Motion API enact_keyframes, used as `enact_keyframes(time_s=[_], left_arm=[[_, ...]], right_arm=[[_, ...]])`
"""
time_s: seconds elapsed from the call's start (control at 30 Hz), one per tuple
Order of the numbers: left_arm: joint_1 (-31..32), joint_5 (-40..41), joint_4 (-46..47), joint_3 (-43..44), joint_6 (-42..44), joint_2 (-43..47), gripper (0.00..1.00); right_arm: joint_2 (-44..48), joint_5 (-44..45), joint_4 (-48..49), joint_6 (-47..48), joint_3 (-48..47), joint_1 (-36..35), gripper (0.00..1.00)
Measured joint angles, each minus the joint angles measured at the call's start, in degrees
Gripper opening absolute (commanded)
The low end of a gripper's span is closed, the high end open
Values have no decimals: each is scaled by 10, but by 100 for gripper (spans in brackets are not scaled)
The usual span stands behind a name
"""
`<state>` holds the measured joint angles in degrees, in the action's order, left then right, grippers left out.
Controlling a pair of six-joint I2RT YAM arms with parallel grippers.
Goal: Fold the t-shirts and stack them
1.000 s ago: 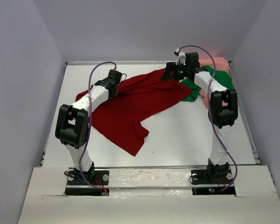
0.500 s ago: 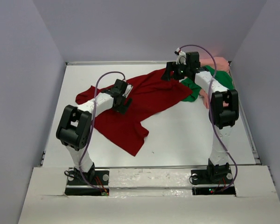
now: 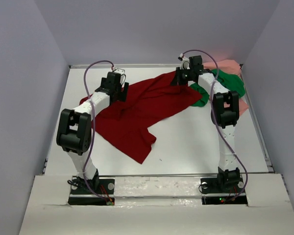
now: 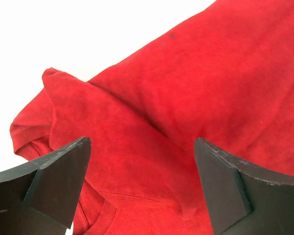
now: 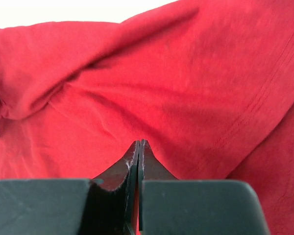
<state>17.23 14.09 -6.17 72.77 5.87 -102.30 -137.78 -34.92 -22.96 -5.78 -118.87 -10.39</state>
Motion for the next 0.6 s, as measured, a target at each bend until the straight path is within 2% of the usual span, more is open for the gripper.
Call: enact_keyframes(time_s=[0.23,0.37,0.6], left_arm=[[-31,-17,1,-20,-21,0,99],[-41,-10,4,-61,-24,8,99],[-47,18,14,-85,-31,14,99]], right_arm=[[-2,16,-25,12,2,-10,0],[-3,36,-28,16,9,-17,0],[-35,103,-41,9,-19,-36,0]])
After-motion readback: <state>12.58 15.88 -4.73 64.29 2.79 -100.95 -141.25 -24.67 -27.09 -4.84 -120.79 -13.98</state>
